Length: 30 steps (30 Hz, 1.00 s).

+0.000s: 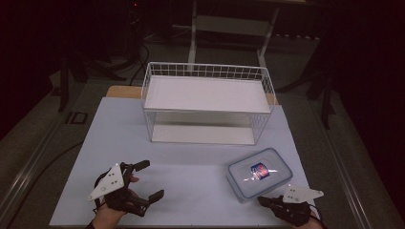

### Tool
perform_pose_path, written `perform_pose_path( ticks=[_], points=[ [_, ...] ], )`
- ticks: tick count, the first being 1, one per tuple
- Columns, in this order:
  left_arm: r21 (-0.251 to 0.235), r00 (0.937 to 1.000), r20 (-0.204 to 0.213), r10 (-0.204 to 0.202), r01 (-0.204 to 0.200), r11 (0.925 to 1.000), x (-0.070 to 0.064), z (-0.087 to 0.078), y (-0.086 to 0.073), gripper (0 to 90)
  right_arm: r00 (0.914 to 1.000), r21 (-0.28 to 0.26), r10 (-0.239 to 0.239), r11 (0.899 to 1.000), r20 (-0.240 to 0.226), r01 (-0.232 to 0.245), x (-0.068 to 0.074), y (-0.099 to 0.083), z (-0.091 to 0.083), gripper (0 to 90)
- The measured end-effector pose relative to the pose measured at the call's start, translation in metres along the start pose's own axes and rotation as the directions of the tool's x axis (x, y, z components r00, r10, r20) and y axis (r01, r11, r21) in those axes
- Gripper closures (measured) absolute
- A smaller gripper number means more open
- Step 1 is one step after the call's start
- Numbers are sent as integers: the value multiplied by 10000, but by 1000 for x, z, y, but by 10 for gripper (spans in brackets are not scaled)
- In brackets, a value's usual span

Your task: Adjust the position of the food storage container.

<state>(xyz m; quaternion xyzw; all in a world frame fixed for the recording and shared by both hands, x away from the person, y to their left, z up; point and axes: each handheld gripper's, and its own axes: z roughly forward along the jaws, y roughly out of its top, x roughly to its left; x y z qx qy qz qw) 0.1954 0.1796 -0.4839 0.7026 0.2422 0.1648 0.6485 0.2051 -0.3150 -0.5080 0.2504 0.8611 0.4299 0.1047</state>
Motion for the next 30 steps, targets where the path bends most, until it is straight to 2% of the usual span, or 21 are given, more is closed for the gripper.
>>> perform_pose_path(
  ticks=[6,9,11,12,16,30],
  points=[
    [-2,9999,89,-52,52,10000,0,1,0,0,9995,76,-290,9996,93,289,-2,9,9,900],
    [23,9999,85,-57,56,10000,0,1,0,0,9997,-156,-253,9996,-39,252,-3,16,13,900],
    [23,9999,98,-60,60,10000,1,1,0,0,9994,-176,-359,9992,-9,359,-3,19,14,900],
    [21,9999,110,-82,81,10000,1,1,0,0,9982,-109,-594,9982,113,595,-3,22,16,900],
    [50,9999,138,-81,80,10000,0,1,0,0,9991,-216,-419,9989,23,419,-5,23,20,900],
    [118,9997,196,-126,123,9999,0,3,-1,0,9970,86,-747,9972,209,745,-14,39,41,900]
  ],
)
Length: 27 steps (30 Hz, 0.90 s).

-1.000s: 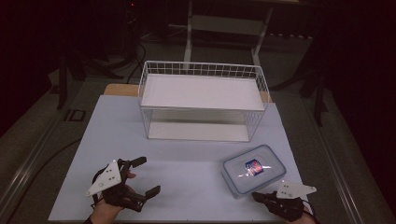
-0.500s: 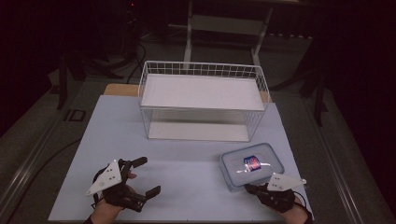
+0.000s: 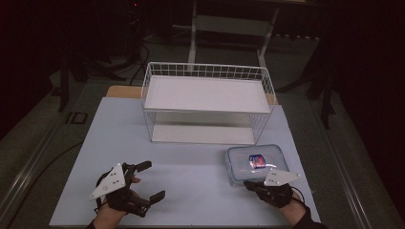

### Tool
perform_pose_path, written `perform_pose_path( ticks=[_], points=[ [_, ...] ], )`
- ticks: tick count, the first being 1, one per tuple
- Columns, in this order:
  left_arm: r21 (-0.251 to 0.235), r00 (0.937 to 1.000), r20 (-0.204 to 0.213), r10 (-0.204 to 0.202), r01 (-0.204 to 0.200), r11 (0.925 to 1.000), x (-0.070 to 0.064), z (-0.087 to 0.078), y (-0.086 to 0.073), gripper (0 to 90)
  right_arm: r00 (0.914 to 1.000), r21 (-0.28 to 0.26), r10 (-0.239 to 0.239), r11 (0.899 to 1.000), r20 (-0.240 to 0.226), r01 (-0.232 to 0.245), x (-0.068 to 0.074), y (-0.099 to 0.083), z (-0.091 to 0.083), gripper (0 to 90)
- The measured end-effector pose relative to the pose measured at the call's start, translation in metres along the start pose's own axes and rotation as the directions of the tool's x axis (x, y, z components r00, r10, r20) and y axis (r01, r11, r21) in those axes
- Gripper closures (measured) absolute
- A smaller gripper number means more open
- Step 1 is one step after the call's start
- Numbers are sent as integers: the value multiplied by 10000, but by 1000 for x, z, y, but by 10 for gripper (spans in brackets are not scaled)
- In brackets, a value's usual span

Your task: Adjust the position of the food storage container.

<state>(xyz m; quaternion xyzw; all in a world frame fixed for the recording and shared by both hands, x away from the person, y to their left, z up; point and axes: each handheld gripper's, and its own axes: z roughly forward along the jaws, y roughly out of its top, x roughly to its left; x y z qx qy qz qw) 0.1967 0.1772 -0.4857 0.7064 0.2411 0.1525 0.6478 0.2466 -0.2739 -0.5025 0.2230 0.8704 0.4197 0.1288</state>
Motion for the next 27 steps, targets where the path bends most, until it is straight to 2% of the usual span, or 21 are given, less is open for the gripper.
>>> perform_pose_path(
  ticks=[8,11,12,13,14,15,19,21,27],
  points=[
    [24,10000,24,-61,61,10000,0,0,0,0,9998,-21,169,9999,83,-168,-6,6,5,900],
    [40,10000,13,-61,61,10000,1,0,0,0,9997,-200,190,9996,165,-187,-7,7,-2,900],
    [71,10000,-3,-66,66,10000,1,1,-1,0,9985,-333,301,9990,468,-286,-12,8,-13,900],
    [71,10000,-3,-66,66,10000,1,1,-1,0,9985,-333,301,9990,468,-286,-12,8,-13,900],
    [64,10000,24,-74,74,10000,1,1,-1,0,9956,-462,436,9981,833,-398,-19,7,-23,900],
    [79,10000,18,-67,67,9999,1,1,-1,0,9941,-547,546,9973,940,-496,-23,6,-28,900],
    [73,10000,40,-84,83,9999,1,1,-1,0,9783,-800,1045,9926,1791,-913,-44,-1,-53,900],
    [97,9999,46,-110,110,9999,1,2,-1,0,9655,-802,1246,9908,2286,-1088,-57,-7,-64,900],
    [83,9999,22,-141,141,9999,2,2,-2,0,9176,-830,1930,9811,3476,-1749,-89,-25,-81,900]
  ],
)
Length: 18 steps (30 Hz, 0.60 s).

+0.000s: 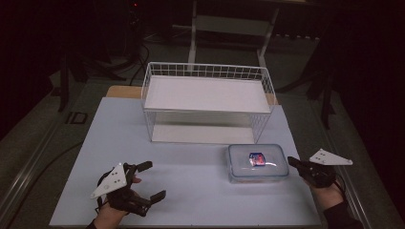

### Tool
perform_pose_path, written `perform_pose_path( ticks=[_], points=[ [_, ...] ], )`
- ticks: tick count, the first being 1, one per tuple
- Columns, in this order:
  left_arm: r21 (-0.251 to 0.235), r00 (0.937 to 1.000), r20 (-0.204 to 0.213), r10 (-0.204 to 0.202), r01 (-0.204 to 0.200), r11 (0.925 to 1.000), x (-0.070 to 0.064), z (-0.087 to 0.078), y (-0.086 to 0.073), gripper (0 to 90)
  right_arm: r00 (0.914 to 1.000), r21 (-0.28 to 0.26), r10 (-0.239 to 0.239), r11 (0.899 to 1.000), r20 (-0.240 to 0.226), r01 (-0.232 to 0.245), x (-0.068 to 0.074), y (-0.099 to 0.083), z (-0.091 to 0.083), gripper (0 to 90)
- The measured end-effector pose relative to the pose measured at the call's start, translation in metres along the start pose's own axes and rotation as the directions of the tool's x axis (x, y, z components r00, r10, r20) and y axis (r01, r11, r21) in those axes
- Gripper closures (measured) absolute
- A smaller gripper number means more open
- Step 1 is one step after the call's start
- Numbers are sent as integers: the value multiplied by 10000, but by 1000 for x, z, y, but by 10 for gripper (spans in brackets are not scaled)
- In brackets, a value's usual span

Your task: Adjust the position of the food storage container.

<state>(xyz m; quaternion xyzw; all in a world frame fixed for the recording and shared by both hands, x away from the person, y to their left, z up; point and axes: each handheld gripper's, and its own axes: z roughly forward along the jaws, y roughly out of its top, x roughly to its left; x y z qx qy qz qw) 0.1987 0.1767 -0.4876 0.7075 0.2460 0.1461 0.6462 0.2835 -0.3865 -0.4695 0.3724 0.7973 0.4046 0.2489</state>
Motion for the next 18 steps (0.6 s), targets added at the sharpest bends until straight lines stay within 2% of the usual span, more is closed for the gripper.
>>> perform_pose_path(
  ticks=[2,8,13,18],
  points=[
    [2,10000,1,4,-4,10000,0,0,0,0,9994,160,132,9998,312,-137,-10,-4,2,900],
    [56,10000,36,-26,26,10000,1,1,-1,0,9970,494,407,9978,653,-440,-25,-15,15,900],
    [55,10000,56,-57,57,10000,1,1,-1,0,9967,680,535,9960,608,-576,-29,-19,27,900],
    [70,10000,56,-65,65,10000,1,1,-2,0,9984,755,526,9957,195,-540,-24,-19,37,900]
  ],
)
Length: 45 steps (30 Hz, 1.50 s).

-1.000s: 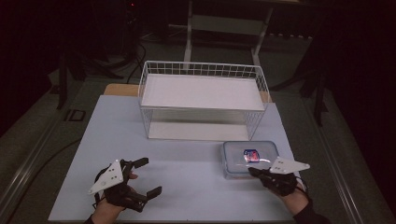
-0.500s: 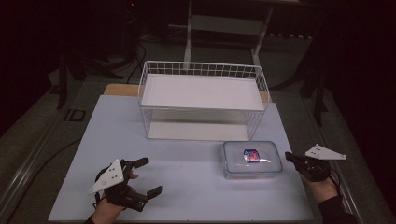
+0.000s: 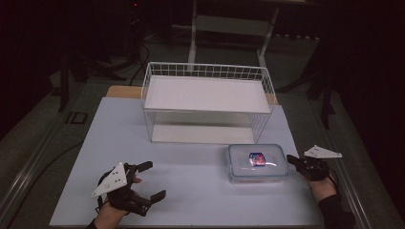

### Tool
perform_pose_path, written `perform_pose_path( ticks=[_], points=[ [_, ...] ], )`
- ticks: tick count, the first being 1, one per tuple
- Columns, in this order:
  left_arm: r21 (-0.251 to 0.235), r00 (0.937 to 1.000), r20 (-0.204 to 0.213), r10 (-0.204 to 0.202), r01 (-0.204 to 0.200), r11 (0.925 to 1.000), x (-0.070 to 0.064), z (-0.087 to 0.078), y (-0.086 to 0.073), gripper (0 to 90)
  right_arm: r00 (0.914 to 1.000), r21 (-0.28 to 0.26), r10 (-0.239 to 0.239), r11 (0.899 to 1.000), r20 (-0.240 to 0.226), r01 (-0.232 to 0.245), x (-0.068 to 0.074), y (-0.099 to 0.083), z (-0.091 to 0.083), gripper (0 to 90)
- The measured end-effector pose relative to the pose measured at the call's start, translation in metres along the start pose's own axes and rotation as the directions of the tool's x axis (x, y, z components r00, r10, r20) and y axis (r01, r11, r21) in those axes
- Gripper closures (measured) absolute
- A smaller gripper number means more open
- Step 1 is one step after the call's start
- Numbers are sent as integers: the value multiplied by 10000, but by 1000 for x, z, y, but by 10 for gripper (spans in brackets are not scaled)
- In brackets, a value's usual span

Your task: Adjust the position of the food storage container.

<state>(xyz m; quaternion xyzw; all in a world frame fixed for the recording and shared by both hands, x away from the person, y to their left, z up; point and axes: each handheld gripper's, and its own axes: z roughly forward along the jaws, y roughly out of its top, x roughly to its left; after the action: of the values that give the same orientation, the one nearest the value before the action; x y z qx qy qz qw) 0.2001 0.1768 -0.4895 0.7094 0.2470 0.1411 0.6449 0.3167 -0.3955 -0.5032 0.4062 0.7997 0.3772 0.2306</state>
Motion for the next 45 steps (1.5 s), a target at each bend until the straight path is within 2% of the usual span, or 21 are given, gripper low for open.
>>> perform_pose_path(
  ticks=[2,4,6,8,18,25,26,35,36,38,45],
  points=[
    [9,10000,15,3,-3,10000,0,0,0,0,9999,8,-91,10000,95,91,5,2,3,900],
    [24,10000,31,-8,8,10000,-1,0,0,0,9998,-199,37,9998,-173,-40,6,4,3,900],
    [35,10000,41,2,-2,10000,-1,1,0,0,9999,-137,-80,9999,-120,78,10,6,3,900],
    [38,10000,45,3,-3,10000,-1,1,0,0,9997,-198,-20,9998,-256,15,13,7,4,900],
    [62,10000,56,-2,2,10000,-1,1,0,0,9946,-223,-426,9989,-942,407,38,15,10,900],
    [75,10000,61,6,-7,10000,-1,1,0,0,9867,-207,-799,9968,-1416,778,55,23,17,900],
    [103,9999,115,-15,14,9999,-1,1,-1,0,9836,-251,-981,9951,-1511,954,60,25,19,900],
    [226,9999,141,-40,36,9997,-1,2,-2,0,9749,-331,-1132,9935,-1917,1089,74,34,28,900],
    [206,9999,149,-42,39,9998,-1,2,-2,0,9707,-354,-1254,9921,-2050,1207,79,35,29,900],
    [238,9999,140,-37,34,9997,-1,3,-2,0,9692,-346,-1210,9926,-2147,1163,81,36,30,900],
    [241,9999,146,-55,51,9997,-1,3,-2,0,9551,-461,-1535,9881,-2536,1466,97,44,33,900]
  ],
)
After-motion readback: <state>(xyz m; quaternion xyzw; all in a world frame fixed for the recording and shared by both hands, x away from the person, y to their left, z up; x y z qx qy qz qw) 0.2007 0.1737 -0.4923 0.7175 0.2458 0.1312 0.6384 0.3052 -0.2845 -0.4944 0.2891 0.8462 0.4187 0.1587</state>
